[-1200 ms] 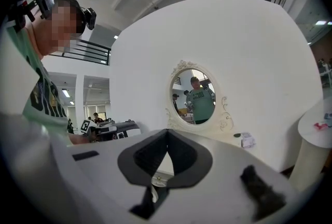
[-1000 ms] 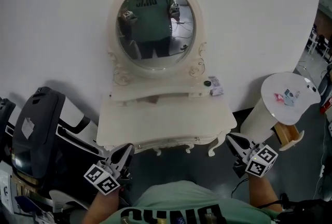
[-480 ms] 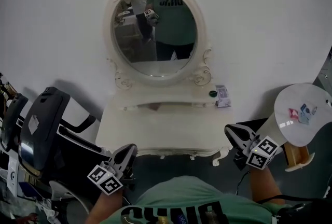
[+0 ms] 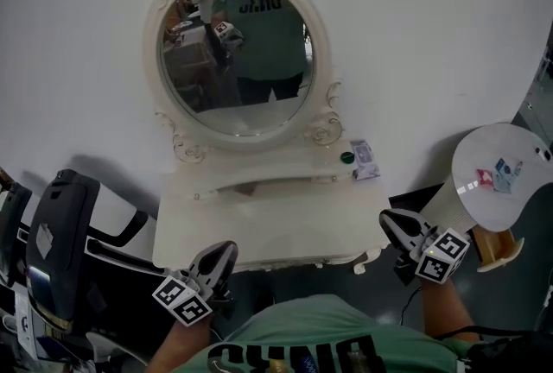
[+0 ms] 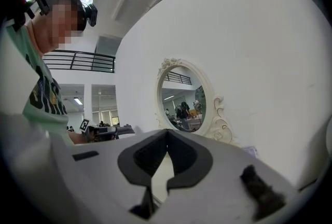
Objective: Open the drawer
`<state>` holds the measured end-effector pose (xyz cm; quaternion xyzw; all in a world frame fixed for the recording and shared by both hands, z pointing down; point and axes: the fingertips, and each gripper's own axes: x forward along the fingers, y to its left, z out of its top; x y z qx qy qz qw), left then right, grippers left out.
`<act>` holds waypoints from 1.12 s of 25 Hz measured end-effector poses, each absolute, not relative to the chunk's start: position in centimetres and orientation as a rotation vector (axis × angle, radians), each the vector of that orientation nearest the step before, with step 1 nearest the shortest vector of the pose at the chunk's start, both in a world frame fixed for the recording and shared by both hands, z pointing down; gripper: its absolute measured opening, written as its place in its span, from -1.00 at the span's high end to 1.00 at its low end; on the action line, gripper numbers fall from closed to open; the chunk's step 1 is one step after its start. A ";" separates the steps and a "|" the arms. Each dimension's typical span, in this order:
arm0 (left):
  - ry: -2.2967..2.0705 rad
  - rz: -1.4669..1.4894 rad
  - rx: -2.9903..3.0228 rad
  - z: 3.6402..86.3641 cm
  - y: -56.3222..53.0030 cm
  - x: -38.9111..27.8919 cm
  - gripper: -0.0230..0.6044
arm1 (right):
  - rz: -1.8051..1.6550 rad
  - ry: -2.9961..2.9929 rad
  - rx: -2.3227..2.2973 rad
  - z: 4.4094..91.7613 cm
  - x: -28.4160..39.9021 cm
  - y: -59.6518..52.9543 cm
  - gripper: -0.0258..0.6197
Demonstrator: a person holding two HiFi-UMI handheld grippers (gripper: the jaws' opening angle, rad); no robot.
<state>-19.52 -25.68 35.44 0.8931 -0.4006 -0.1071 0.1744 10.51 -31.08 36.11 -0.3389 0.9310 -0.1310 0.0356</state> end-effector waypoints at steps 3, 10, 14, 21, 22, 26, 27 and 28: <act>-1.042 -0.321 2.559 35.8 -28.6 -21.3 0.90 | -0.380 2.834 -1.146 35.7 9.0 -32.0 0.88; -0.816 -0.323 2.646 34.2 -36.1 -27.7 0.90 | -0.325 2.726 -1.395 33.2 3.1 -33.9 0.89; -0.652 -0.286 2.691 34.2 -39.2 -29.2 0.90 | -0.304 2.665 -1.543 32.4 0.5 -34.2 0.88; -0.296 -0.172 2.690 37.2 -41.2 -25.6 0.90 | -0.383 2.483 -1.833 34.4 0.4 -31.9 0.88; -0.242 -0.157 2.686 37.6 -41.1 -24.7 0.90 | -0.396 2.455 -1.876 34.7 0.7 -31.1 0.88; -0.053 -0.109 2.678 38.9 -40.0 -20.8 0.90 | -0.425 2.360 -2.024 35.5 2.2 -28.4 0.88; -0.008 -0.099 2.675 39.3 -39.6 -19.8 0.90 | -0.424 2.341 -2.054 35.6 2.7 -27.7 0.88; 0.035 -0.088 2.671 39.6 -39.1 -18.7 0.90 | -0.419 2.322 -2.083 35.6 3.1 -27.0 0.88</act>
